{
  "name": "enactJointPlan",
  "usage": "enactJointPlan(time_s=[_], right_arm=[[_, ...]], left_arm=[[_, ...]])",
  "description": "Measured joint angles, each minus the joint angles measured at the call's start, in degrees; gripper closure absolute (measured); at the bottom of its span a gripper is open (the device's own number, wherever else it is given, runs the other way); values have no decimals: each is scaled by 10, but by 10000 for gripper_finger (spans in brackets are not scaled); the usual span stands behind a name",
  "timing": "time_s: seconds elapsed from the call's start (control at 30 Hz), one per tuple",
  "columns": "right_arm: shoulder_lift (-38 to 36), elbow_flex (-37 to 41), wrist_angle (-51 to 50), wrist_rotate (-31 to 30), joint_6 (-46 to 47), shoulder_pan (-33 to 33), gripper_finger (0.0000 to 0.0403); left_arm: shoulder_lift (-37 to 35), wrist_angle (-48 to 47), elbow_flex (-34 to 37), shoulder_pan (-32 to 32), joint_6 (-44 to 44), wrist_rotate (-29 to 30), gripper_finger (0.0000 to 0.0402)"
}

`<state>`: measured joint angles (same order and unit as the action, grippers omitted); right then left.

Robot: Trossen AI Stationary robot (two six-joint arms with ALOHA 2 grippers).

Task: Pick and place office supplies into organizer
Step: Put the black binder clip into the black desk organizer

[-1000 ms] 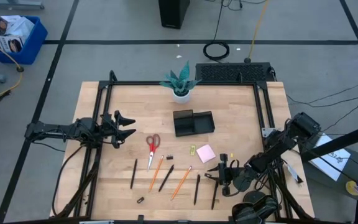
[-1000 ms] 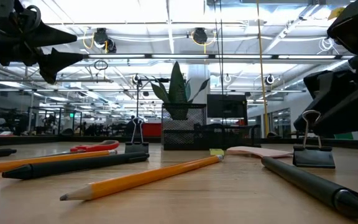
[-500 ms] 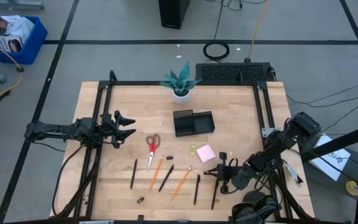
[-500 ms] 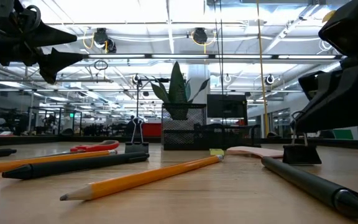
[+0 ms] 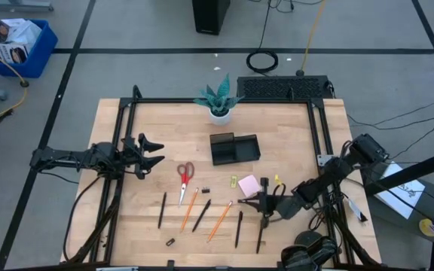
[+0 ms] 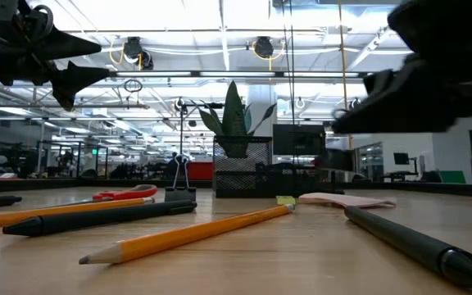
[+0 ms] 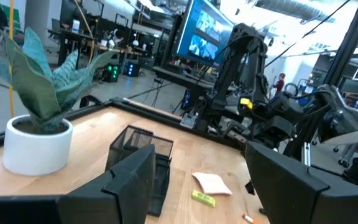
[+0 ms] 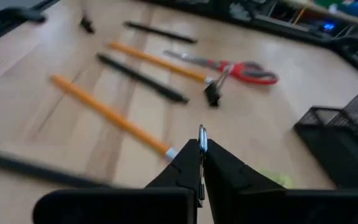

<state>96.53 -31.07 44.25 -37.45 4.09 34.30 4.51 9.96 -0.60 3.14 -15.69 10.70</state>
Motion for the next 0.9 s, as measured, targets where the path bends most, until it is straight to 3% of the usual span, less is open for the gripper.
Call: enactJointPlan(time_s=[0.37,0.53,0.9], right_arm=[[0,0,24,2,-7,-109,398],[0,0,74,61,-5,-154,394],[0,0,132,94,-18,-235,393]], left_arm=[[0,9,0,0,-14,0,146],[0,16,0,0,-15,0,146],[0,25,0,0,-25,0,146]])
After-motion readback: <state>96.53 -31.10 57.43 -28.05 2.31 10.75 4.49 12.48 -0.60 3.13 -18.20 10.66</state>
